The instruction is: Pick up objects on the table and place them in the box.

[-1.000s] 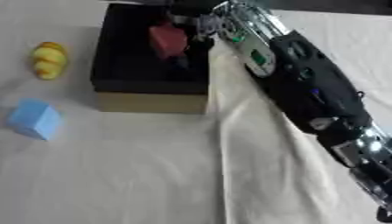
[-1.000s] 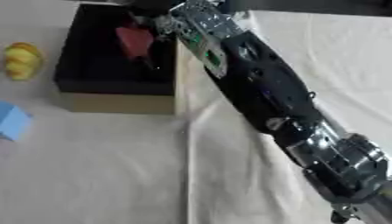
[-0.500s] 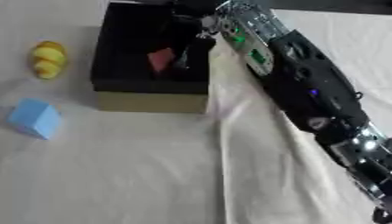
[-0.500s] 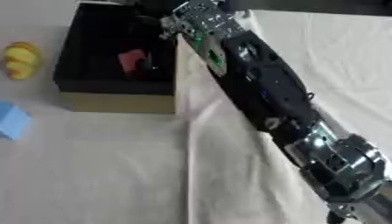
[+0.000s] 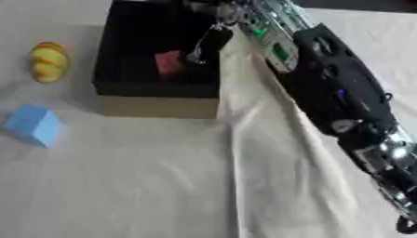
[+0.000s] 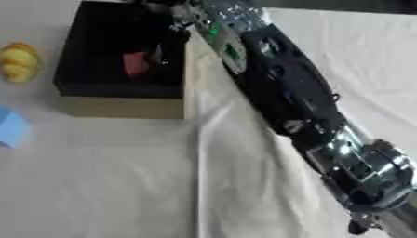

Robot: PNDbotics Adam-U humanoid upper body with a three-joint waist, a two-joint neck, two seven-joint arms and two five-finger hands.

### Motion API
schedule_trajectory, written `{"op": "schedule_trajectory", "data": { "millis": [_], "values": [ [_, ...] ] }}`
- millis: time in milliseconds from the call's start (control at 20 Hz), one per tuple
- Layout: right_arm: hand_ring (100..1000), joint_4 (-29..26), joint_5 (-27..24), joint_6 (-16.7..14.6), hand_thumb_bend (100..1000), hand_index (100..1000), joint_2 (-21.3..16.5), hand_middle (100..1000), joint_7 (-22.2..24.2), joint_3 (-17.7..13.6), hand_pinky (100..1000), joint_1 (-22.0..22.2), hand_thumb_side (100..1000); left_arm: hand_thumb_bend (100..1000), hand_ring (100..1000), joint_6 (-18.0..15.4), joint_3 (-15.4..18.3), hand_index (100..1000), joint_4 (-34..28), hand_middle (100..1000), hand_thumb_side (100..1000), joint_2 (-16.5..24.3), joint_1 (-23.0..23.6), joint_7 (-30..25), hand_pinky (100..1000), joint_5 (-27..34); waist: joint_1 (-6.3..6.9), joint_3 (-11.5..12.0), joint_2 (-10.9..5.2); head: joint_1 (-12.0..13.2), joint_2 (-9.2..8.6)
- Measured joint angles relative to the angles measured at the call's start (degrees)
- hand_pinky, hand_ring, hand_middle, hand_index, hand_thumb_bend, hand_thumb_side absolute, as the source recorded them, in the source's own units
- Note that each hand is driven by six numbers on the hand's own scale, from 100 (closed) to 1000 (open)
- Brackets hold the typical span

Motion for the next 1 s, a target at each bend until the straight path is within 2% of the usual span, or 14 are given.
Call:
{"op": "schedule_trajectory", "data": {
  "millis": [150, 200, 250, 350, 400, 450, 550, 700, 750, 800, 1000],
  "values": [
    [850, -6.01, -4.09, 1.12, 334, 844, -4.66, 798, 0.70, 0.00, 848, 0.98, 254, 649, 763, 0.15, 0.03, 848, 0.00, 694, 562, 0.03, 1.11, 0.21, 775, 0.00, 0.00, -1.42, -0.53, 0.96, 0.72],
    [848, -8.69, -6.06, 1.76, 333, 843, -7.05, 797, 1.11, -0.02, 846, 1.71, 250, 648, 763, 0.13, 0.12, 847, 0.00, 694, 562, 0.08, 1.52, 0.30, 775, 0.00, 0.01, -1.94, -0.92, 1.41, 1.02],
    [814, -11.39, -7.94, 2.49, 315, 833, -9.46, 782, 1.52, -0.14, 827, 2.56, 194, 646, 763, 0.08, 0.25, 847, 0.00, 694, 563, 0.11, 1.88, 0.42, 775, -0.02, 0.02, -2.36, -1.18, 1.83, 1.16],
    [799, -17.14, -11.88, 4.31, 308, 831, -14.57, 774, 2.02, -0.77, 821, 5.50, 180, 645, 764, -0.06, 0.44, 848, 0.00, 694, 564, 0.35, 2.67, 0.61, 775, -0.18, 0.03, -3.24, -1.21, 2.80, 1.59],
    [795, -20.03, -13.69, 5.38, 410, 829, -17.15, 769, 2.05, -1.33, 819, 7.40, 100, 700, 764, -0.17, 0.51, 848, 0.00, 694, 525, 0.53, 2.98, 0.71, 775, -0.24, 0.04, -3.52, -1.21, 3.24, 1.61],
    [793, -22.92, -15.36, 6.49, 300, 828, -19.56, 763, 1.98, -1.98, 819, 9.37, 174, 644, 764, -0.30, 0.66, 848, 0.00, 693, 566, 0.66, 3.30, 0.80, 775, -0.34, 0.11, -3.71, -1.21, 3.64, 1.61],
    [793, -28.56, -18.06, 8.59, 300, 830, -23.87, 756, 1.53, -3.63, 821, 13.57, 178, 644, 764, -0.66, 0.78, 848, 0.00, 695, 567, 0.81, 3.99, 0.91, 775, -0.63, 0.60, -3.99, -1.21, 4.30, 1.61],
    [796, -35.34, -20.38, 11.28, 304, 831, -29.21, 754, 0.92, -6.30, 823, 19.58, 191, 643, 764, -1.44, 1.12, 848, 0.00, 695, 567, 1.13, 4.87, 0.97, 775, -1.15, 2.15, -4.49, -1.21, 4.94, 1.61],
    [799, -36.87, -20.77, 12.05, 362, 832, -30.60, 754, 0.77, -7.06, 824, 21.28, 100, 643, 764, -1.72, 1.19, 848, 0.00, 694, 567, 1.13, 5.10, 0.99, 775, -1.29, 2.42, -4.69, -1.21, 5.04, 1.61],
    [801, -38.04, -21.06, 12.71, 306, 832, -31.80, 756, 0.67, -7.69, 825, 22.75, 192, 642, 764, -1.97, 1.29, 848, 0.00, 694, 568, 1.13, 5.35, 1.04, 775, -1.42, 2.55, -4.91, -1.20, 5.17, 1.61],
    [813, -40.02, -21.98, 14.39, 313, 834, -34.57, 761, 0.45, -8.81, 829, 26.73, 187, 638, 764, -2.39, 1.46, 848, 0.00, 694, 573, 1.13, 5.81, 1.12, 775, -1.72, 3.36, -5.40, -1.14, 5.38, 1.60]
  ]
}}
